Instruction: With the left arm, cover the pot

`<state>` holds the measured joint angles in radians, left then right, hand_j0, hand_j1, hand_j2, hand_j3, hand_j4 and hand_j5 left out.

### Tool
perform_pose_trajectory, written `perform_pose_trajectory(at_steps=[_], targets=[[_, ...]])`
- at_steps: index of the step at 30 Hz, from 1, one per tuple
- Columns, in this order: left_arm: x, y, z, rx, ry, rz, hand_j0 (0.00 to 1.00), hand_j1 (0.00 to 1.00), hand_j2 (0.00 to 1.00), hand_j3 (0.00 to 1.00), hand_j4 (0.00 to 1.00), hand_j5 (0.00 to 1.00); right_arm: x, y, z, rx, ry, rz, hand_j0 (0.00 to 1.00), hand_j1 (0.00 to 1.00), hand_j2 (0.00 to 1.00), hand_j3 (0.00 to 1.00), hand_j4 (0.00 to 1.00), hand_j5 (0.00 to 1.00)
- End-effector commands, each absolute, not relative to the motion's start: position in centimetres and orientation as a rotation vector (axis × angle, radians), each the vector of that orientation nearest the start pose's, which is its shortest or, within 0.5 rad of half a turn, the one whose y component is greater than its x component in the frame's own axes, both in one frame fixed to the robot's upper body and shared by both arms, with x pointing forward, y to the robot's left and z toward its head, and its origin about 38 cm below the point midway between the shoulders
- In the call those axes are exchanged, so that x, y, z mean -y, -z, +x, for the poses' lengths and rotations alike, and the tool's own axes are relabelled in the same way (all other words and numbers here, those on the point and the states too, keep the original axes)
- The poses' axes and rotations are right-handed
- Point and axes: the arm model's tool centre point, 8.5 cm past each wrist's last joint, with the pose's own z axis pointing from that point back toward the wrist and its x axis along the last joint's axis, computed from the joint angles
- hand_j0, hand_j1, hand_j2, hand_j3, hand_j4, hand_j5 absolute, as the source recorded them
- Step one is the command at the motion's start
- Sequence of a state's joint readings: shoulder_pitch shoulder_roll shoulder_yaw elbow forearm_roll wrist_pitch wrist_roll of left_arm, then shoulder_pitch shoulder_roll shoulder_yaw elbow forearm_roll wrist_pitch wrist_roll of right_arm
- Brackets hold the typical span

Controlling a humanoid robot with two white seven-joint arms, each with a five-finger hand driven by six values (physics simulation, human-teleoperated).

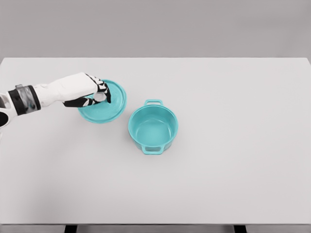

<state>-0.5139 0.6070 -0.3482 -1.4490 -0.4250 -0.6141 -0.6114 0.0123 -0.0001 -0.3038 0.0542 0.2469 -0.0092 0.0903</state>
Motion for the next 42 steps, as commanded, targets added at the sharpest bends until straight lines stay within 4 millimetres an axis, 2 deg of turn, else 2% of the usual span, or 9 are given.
perform_pose_trajectory(at_steps=[1, 18, 25, 35, 42], targets=[[-26.9, -21.9, 43.3, 1.620, 1.944, 0.361, 0.50, 0.50, 0.50, 0.50, 0.50, 0.50, 25.8, 26.1, -2.4, -0.049, 0.062, 0.017, 1.00, 1.00, 1.00, 1.00, 1.00, 1.00], [-23.0, -22.7, 41.1, 1.710, 2.039, 0.272, 0.50, 0.50, 0.50, 0.50, 0.50, 0.50, 25.8, 26.1, -2.5, -0.051, 0.062, 0.018, 1.00, 1.00, 1.00, 1.00, 1.00, 1.00], [-21.4, -21.6, 40.5, 1.701, 2.083, 0.213, 0.50, 0.50, 0.50, 0.50, 0.50, 0.50, 25.8, 26.1, -2.3, -0.048, 0.061, 0.017, 1.00, 1.00, 1.00, 1.00, 1.00, 1.00], [-20.4, -22.8, 39.9, 1.751, 2.102, 0.214, 0.50, 0.50, 0.50, 0.50, 0.50, 0.50, 25.8, 26.1, -2.5, -0.051, 0.062, 0.018, 1.00, 1.00, 1.00, 1.00, 1.00, 1.00], [-19.3, -22.8, 39.9, 1.781, 2.094, 0.201, 0.50, 0.50, 0.50, 0.50, 0.50, 0.50, 25.8, 26.1, -2.4, -0.049, 0.062, 0.018, 1.00, 1.00, 1.00, 1.00, 1.00, 1.00]])
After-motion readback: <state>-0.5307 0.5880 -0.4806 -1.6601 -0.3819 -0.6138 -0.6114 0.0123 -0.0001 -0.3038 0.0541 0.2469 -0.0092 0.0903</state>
